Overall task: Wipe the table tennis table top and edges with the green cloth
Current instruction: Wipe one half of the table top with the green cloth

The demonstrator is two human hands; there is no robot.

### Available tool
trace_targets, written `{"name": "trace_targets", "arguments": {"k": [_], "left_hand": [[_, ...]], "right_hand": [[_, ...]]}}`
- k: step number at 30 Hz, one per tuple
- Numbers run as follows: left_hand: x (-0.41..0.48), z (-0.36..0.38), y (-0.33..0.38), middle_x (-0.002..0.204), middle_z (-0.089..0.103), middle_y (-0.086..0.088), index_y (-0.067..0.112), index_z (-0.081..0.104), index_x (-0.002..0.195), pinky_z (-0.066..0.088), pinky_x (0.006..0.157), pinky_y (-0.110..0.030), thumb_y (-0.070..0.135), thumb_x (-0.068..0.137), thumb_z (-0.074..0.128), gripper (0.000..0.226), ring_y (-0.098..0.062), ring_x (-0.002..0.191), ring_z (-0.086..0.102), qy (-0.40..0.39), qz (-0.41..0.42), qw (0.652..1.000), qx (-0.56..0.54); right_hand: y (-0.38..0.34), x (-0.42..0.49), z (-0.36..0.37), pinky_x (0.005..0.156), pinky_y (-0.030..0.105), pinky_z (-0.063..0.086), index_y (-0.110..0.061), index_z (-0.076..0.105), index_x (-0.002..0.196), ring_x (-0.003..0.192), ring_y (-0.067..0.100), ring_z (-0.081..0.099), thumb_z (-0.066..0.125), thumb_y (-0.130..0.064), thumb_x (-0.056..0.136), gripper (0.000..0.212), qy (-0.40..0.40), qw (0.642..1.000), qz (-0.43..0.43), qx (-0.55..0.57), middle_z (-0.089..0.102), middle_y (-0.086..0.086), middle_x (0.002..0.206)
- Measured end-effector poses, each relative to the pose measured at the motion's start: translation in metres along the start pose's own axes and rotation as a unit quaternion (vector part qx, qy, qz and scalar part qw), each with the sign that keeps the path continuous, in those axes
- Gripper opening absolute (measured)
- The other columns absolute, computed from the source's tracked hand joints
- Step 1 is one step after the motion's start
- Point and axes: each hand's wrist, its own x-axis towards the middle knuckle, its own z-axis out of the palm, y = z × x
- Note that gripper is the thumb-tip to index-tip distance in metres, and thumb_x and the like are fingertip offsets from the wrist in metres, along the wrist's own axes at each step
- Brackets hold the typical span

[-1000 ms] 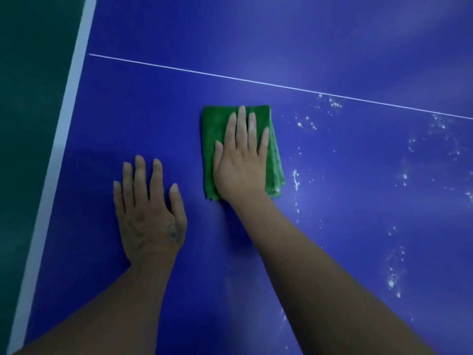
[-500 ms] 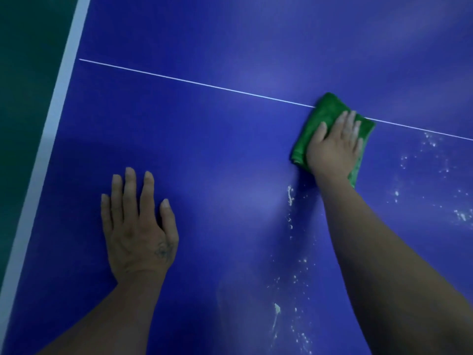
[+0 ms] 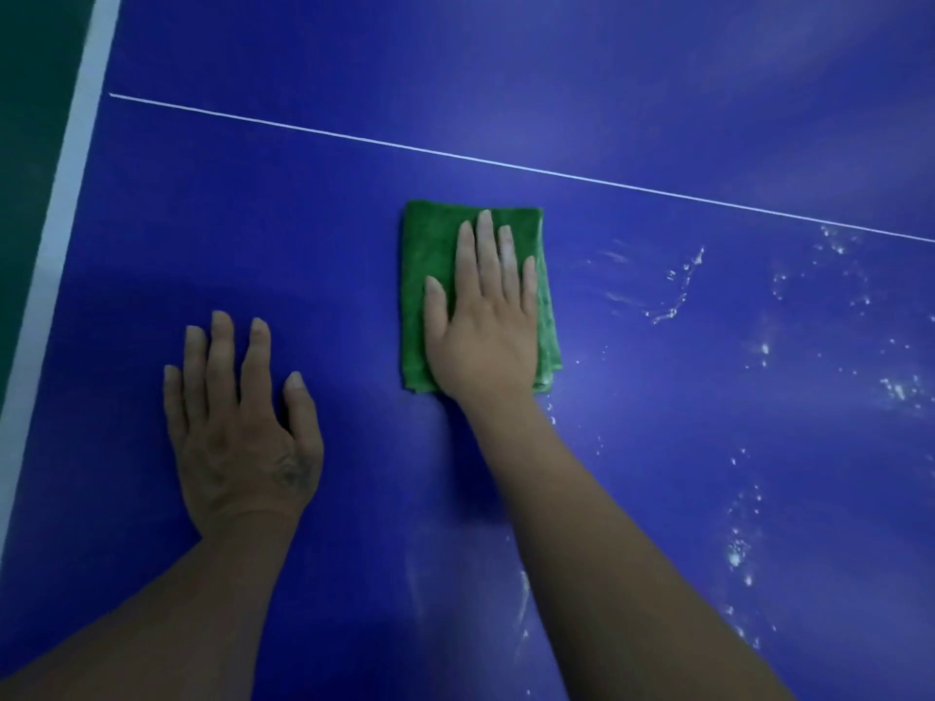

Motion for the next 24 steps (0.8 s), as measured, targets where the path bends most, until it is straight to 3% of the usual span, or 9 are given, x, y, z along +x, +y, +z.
{"name": "trace_targets", "arguments": {"k": [3, 8, 13, 15, 19, 22, 24], "left_hand": [[-0.001, 0.002, -0.002, 0.181, 0.015, -0.009, 0.016, 0.028, 0.17, 0.004, 0.136, -0.051, 0.044, 0.112, 0.028, 0.064, -0.025, 0.169, 0.004, 0.006, 0.002, 1.0, -0.003], [-0.001, 0.005, -0.005, 0.18, 0.015, -0.008, 0.017, 0.028, 0.17, 0.005, 0.136, -0.051, 0.045, 0.113, 0.028, 0.064, -0.025, 0.168, 0.005, 0.016, 0.004, 1.0, -0.003], [0.0, 0.007, -0.008, 0.18, 0.015, -0.008, 0.017, 0.028, 0.169, 0.004, 0.137, -0.051, 0.045, 0.113, 0.029, 0.063, -0.025, 0.169, 0.005, 0.017, 0.003, 1.0, 0.004], [-0.001, 0.006, -0.007, 0.181, 0.015, -0.007, 0.018, 0.027, 0.169, 0.003, 0.136, -0.051, 0.045, 0.113, 0.028, 0.063, -0.025, 0.169, 0.004, 0.013, 0.001, 1.0, 0.004], [0.0, 0.006, -0.004, 0.181, 0.012, -0.006, 0.019, 0.025, 0.171, 0.001, 0.137, -0.049, 0.047, 0.112, 0.027, 0.065, -0.022, 0.169, 0.0, 0.003, -0.003, 1.0, 0.004], [-0.001, 0.005, -0.004, 0.181, 0.012, -0.007, 0.018, 0.025, 0.171, 0.001, 0.137, -0.049, 0.046, 0.112, 0.027, 0.065, -0.023, 0.169, 0.001, 0.008, 0.0, 1.0, 0.006], [-0.002, 0.004, -0.004, 0.181, 0.012, -0.007, 0.018, 0.026, 0.171, 0.001, 0.137, -0.049, 0.045, 0.112, 0.028, 0.064, -0.023, 0.169, 0.002, 0.011, 0.0, 1.0, 0.005]], "right_hand": [[0.056, -0.002, -0.011, 0.136, 0.048, 0.011, -0.014, 0.032, 0.17, 0.168, 0.023, 0.017, 0.036, -0.048, 0.112, 0.068, 0.005, 1.0, 0.008, -0.003, 0.023, 0.002, 0.18], [0.126, 0.033, -0.026, 0.136, 0.048, 0.002, -0.012, 0.019, 0.173, 0.169, 0.023, 0.006, 0.032, -0.044, 0.115, 0.068, -0.003, 0.979, 0.204, -0.02, 0.01, 0.002, 0.183], [0.089, 0.045, -0.019, 0.135, 0.05, -0.001, -0.007, 0.013, 0.173, 0.169, 0.028, 0.002, 0.026, -0.042, 0.116, 0.068, 0.015, 0.947, 0.321, -0.023, 0.005, 0.009, 0.183], [0.054, 0.023, -0.016, 0.135, 0.05, 0.0, -0.006, 0.014, 0.173, 0.169, 0.03, 0.003, 0.025, -0.043, 0.116, 0.069, 0.015, 0.962, 0.271, -0.029, 0.005, 0.012, 0.182], [0.005, -0.061, -0.009, 0.136, 0.051, 0.008, -0.006, 0.022, 0.172, 0.169, 0.029, 0.007, 0.029, -0.044, 0.114, 0.069, 0.004, 0.997, 0.077, -0.02, 0.013, 0.011, 0.181], [0.037, -0.098, -0.016, 0.136, 0.051, 0.014, -0.011, 0.026, 0.172, 0.169, 0.023, 0.01, 0.036, -0.045, 0.112, 0.07, -0.033, 0.999, -0.039, -0.004, 0.017, 0.004, 0.181], [0.074, -0.096, -0.024, 0.136, 0.052, 0.016, -0.013, 0.029, 0.171, 0.169, 0.023, 0.013, 0.04, -0.044, 0.11, 0.069, -0.035, 0.998, -0.054, -0.003, 0.021, 0.003, 0.181]]}}
